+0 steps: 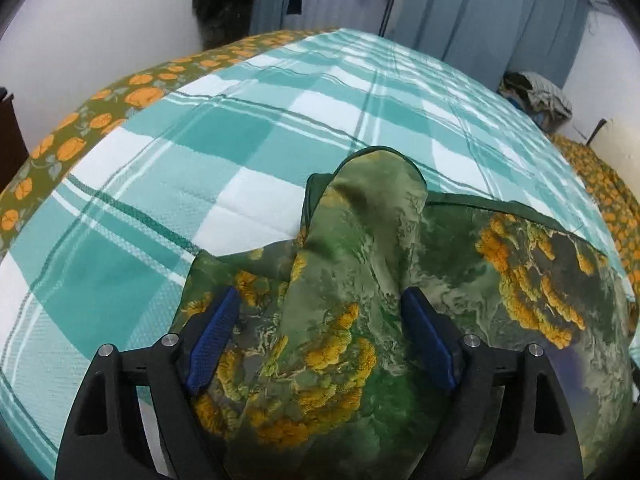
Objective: Fold large clothes
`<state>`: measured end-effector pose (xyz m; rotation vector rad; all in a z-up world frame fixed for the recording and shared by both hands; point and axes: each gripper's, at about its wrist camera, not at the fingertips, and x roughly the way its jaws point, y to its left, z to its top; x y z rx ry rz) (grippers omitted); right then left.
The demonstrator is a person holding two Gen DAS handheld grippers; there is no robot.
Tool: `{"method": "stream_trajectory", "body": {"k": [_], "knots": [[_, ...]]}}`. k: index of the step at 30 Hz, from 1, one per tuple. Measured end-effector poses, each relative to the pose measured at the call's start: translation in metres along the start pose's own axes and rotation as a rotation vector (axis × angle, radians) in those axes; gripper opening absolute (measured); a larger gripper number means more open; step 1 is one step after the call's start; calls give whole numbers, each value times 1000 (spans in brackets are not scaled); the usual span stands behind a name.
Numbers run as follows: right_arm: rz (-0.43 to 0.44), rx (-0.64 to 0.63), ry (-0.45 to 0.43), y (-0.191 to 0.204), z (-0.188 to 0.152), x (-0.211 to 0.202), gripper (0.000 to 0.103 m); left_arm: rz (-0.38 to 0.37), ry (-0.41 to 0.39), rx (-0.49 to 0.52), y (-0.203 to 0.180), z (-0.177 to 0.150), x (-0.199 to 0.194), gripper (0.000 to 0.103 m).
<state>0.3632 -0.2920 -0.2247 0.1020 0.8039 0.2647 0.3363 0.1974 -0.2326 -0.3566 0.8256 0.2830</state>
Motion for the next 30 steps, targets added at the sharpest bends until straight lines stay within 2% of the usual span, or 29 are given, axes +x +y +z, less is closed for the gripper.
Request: {"method": "stream_trajectory", "body": {"k": [3, 6, 8, 10, 13, 14, 17, 22, 25, 30], "knots": [[9, 9, -6, 0, 0, 0, 63, 43, 1, 53, -12, 1, -9, 85], [-3, 5, 13, 0, 5, -7, 63, 35, -30, 86, -20, 0, -40, 83], [-38, 5, 3, 4, 7, -23, 63, -24, -83, 143, -34, -9, -75, 84], [-21, 26, -22, 8, 2, -45, 63, -82, -106, 221, -55, -16, -102, 86], [25, 54, -36, 11, -13, -72, 64, -184, -100, 331, -96, -26, -126, 92], [31, 57, -42, 12, -17, -78, 64, -227, -75, 365, -113, -29, -128, 94], [34, 72, -64, 14, -33, -94, 64, -299, 41, 429, -163, -36, -112, 94], [31, 86, -72, 8, -50, -104, 64, -199, 187, 456, -207, -45, -56, 92], [39, 62, -69, 6, -51, -103, 64, -173, 197, 429, -215, -34, -38, 96], [61, 58, -73, 5, -53, -97, 67, -117, 222, 380, -231, -6, -5, 96]]}}
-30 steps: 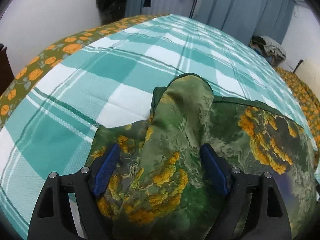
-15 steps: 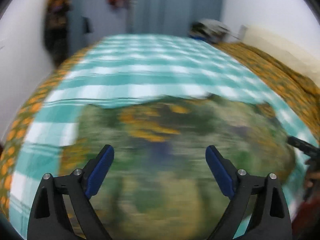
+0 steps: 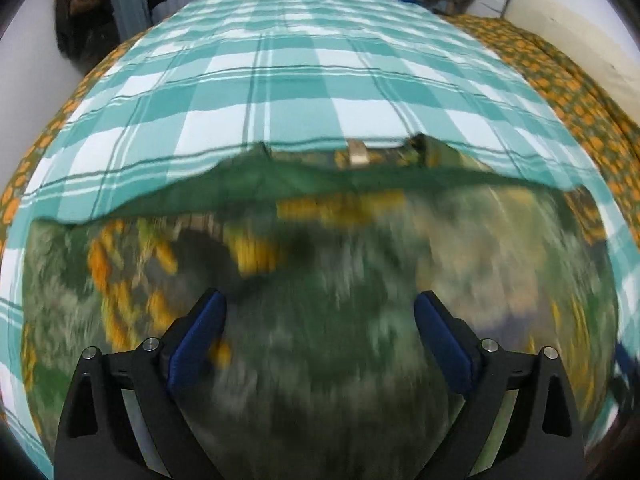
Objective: Fold large clothes
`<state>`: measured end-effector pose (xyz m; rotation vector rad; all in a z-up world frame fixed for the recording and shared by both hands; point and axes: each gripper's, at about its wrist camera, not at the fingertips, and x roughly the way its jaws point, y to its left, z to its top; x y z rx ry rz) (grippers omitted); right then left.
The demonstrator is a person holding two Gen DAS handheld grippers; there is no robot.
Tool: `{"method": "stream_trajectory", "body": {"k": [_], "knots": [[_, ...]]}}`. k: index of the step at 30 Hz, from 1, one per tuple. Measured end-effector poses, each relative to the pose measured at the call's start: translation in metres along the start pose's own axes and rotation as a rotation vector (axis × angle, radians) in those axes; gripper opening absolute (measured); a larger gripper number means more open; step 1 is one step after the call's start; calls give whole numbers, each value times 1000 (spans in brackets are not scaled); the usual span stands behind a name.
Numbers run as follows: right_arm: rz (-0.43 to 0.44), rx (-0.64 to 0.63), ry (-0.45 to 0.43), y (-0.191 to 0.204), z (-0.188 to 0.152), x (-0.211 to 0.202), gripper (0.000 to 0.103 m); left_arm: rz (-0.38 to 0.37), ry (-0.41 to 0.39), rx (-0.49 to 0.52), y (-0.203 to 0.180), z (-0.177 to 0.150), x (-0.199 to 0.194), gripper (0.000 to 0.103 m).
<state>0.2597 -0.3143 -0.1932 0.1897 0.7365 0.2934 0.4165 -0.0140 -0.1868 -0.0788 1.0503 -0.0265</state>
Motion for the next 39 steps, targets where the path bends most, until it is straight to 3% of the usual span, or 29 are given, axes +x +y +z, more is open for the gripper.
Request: {"method": "stream_trajectory", "body": {"k": [4, 8, 16, 23, 27, 34, 36, 39], "knots": [[9, -30, -8, 2, 1, 2, 68, 47, 11, 22, -8, 16, 24, 100], [34, -14, 1, -3, 2, 6, 68, 51, 17, 36, -9, 12, 39, 103], [48, -27, 34, -4, 1, 14, 70, 31, 24, 33, -7, 5, 28, 102], [74, 2, 35, -9, 3, 10, 70, -2, 13, 110, -20, -52, -22, 102], [80, 25, 23, -14, 2, 9, 70, 44, -35, 201, -35, -91, -41, 102], [-12, -61, 11, -2, -9, 4, 70, 0, -56, 145, -29, -117, -59, 102], [-23, -38, 19, -2, -12, -3, 70, -2, -55, 181, -32, -125, -65, 102], [-9, 100, 26, -20, -15, -19, 70, -16, -55, 250, -34, -137, -76, 102]]}}
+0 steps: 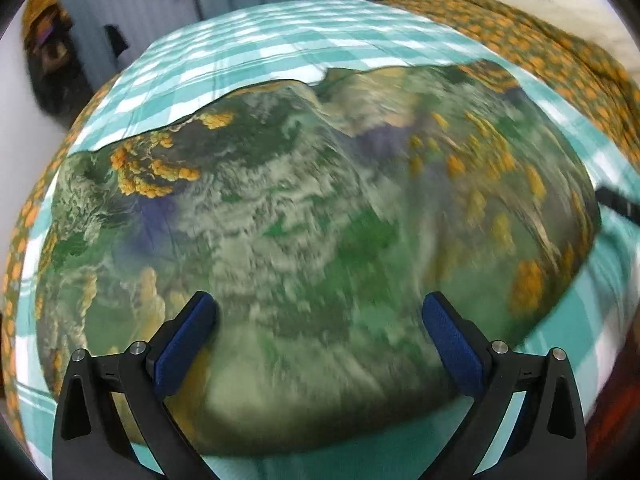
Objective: Fold large clothes
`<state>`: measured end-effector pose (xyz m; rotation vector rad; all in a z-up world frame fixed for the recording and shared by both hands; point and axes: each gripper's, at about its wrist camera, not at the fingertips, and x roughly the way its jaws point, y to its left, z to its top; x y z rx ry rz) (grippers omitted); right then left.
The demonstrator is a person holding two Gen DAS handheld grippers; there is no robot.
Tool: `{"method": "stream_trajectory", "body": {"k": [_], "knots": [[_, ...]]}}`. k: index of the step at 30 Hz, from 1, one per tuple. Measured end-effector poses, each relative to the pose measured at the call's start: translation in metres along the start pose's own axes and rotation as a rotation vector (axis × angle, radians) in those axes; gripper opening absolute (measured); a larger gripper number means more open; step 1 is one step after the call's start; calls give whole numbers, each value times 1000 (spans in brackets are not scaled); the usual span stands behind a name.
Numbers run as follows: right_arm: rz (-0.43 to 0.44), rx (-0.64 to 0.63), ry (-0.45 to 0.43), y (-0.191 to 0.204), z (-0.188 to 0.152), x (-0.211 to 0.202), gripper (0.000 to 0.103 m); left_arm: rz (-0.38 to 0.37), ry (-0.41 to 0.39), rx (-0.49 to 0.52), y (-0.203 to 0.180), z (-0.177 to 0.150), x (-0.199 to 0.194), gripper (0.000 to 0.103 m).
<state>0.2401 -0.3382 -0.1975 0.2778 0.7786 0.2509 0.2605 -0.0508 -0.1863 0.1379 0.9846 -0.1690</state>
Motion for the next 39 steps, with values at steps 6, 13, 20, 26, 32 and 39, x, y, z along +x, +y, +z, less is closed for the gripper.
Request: {"method": "stream_trajectory", "body": {"k": [6, 13, 20, 26, 32, 39], "knots": [[9, 280, 7, -50, -21, -31, 73, -65, -31, -62, 11, -1, -27, 102], [129, 400, 71, -46, -32, -10, 76, -70, -67, -77, 6, 14, -13, 102], [124, 506, 106, -45, -28, 24, 79, -43, -24, -46, -1, 6, 18, 103], [157, 713, 24, -68, -27, 47, 77, -50, -10, -46, -1, 4, 18, 102], [109, 565, -12, -53, -26, 29, 35, 46, 41, -13, -5, 17, -4, 96], [85, 220, -143, 7, 1, -20, 31, -48, -122, 61, -36, 85, -97, 97]]}}
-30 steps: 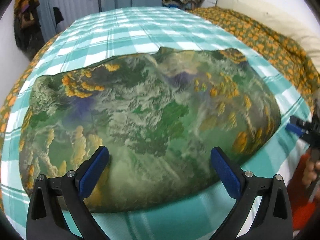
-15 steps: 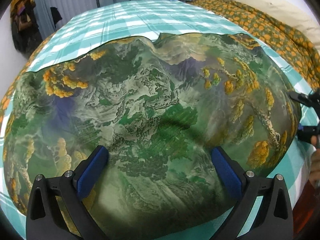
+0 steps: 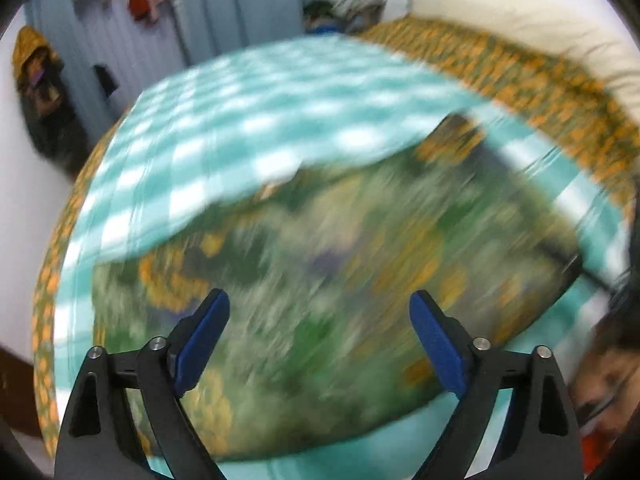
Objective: Fold large clothes
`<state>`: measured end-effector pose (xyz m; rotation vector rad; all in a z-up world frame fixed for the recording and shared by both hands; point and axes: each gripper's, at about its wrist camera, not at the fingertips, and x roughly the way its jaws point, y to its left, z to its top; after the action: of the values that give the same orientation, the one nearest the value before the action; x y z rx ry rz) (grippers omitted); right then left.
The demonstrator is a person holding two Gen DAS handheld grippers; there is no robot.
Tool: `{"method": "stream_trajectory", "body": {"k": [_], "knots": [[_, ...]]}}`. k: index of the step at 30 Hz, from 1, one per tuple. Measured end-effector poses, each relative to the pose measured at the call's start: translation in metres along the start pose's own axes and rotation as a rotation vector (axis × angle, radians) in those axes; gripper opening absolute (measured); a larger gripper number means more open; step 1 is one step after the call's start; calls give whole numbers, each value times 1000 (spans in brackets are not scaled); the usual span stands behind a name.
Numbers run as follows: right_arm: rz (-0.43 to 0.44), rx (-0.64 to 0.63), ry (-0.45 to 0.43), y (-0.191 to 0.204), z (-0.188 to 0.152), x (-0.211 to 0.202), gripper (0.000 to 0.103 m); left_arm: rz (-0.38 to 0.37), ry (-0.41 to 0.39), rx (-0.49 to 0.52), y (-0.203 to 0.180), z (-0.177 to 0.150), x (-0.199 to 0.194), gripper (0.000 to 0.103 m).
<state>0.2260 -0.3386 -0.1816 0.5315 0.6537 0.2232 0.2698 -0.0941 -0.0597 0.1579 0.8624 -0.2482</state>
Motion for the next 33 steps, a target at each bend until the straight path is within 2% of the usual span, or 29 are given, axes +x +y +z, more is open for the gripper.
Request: {"method": "stream_trajectory", "body": {"k": [2, 4, 6, 8, 14, 15, 16, 17, 18, 21, 22, 24, 27, 31, 32, 33], "knots": [[-1, -127, -36, 29, 0, -11, 31, -100, 9, 23, -16, 26, -11, 99], [-2, -248, -69, 54, -1, -24, 31, -174, 54, 55, -35, 45, -11, 99], [-1, -370, -96, 82, -6, -33, 31, -203, 80, 86, -53, 56, -9, 99], [5, -504, -118, 111, -18, -40, 31, -201, 101, 128, -67, 60, -6, 99], [54, -804, -138, 167, -69, -53, 31, 59, 143, 301, -90, 32, 14, 98], [56, -826, -135, 171, -73, -51, 31, 82, 143, 314, -90, 29, 15, 82], [56, -839, -128, 173, -76, -49, 31, 107, 141, 322, -87, 24, 17, 70], [53, -843, -128, 173, -78, -48, 31, 98, 141, 308, -81, 22, 17, 54], [48, -844, -131, 173, -79, -47, 31, 62, 143, 273, -73, 23, 14, 43], [68, -847, -138, 173, -79, -49, 37, 12, 142, 201, -44, 30, 7, 36], [97, -844, -137, 174, -79, -53, 48, 6, 138, 179, -29, 32, 2, 36], [164, -821, -133, 171, -77, -62, 59, -27, 139, 121, 2, 35, -3, 36], [230, -742, -105, 160, -69, -66, 60, -43, 134, 19, 62, 29, -12, 35], [218, -618, 5, 146, -53, -40, 59, -54, 127, -114, 136, 13, -23, 35], [219, -598, 24, 147, -52, -34, 57, -59, 128, -147, 154, 6, -24, 36], [223, -573, 51, 148, -47, -25, 49, -63, 134, -170, 167, 0, -23, 36]]}}
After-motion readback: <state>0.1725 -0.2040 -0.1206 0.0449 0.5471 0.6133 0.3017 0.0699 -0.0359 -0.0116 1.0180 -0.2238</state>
